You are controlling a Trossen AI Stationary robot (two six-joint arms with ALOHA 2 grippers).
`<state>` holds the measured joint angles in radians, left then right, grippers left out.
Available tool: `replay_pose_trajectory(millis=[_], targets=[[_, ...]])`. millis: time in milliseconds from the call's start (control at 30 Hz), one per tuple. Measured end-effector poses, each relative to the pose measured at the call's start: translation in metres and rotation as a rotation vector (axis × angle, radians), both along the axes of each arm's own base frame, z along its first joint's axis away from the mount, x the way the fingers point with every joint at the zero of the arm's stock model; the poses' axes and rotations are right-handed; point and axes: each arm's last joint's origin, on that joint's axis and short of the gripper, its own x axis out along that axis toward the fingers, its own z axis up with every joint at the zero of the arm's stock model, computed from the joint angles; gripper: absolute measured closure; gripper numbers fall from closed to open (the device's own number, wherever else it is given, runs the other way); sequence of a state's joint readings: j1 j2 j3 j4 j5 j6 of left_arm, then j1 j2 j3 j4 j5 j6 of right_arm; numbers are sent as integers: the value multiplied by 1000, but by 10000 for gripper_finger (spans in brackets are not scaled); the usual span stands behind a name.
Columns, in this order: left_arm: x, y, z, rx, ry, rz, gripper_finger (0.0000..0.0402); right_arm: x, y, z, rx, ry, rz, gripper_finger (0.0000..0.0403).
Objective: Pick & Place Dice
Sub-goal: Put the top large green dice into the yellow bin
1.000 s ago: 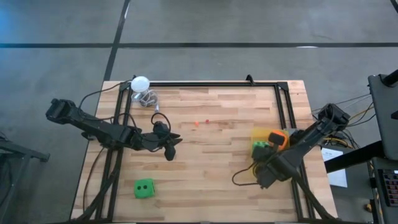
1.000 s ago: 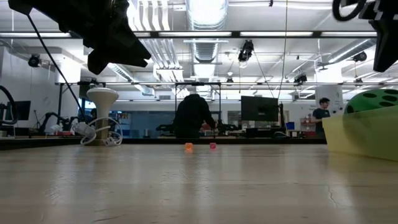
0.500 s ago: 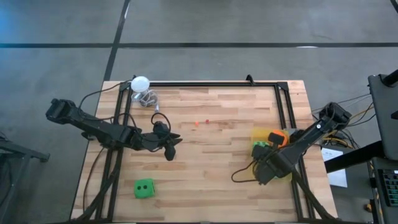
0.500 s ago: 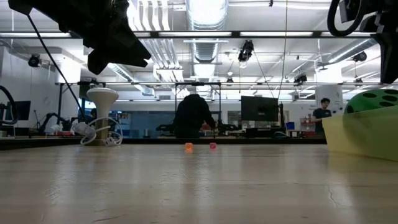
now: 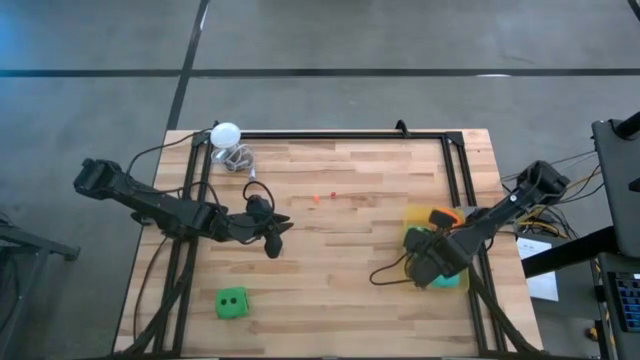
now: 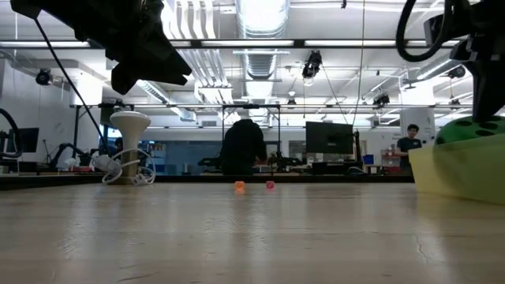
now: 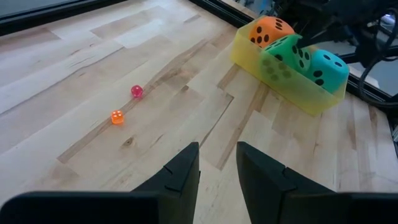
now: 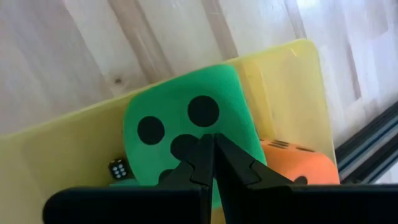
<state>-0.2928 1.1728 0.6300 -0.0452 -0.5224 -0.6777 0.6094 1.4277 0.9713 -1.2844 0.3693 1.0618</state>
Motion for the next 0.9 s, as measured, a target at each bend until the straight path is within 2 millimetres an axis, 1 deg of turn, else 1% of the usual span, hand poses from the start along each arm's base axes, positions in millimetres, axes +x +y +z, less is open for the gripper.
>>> replay_pose_trajectory(millis=[267,367,467,567,733,900], targets=[[0,0,0,0,0,0,288,7,-15,-3,-24,21,14,395],[0,0,0,0,0,0,288,10,-16,0,-11,29,16,395],[0,0,0,1,0,0,288,12,-15,7,5,0,18,395],[0,0,0,3,1,-2,288,10,-16,12,11,-19,18,395],[0,0,0,3,2,-5,289,6,-19,14,2,-44,10,395],[0,0,0,3,2,-5,289,4,-24,8,-21,-30,0,395]])
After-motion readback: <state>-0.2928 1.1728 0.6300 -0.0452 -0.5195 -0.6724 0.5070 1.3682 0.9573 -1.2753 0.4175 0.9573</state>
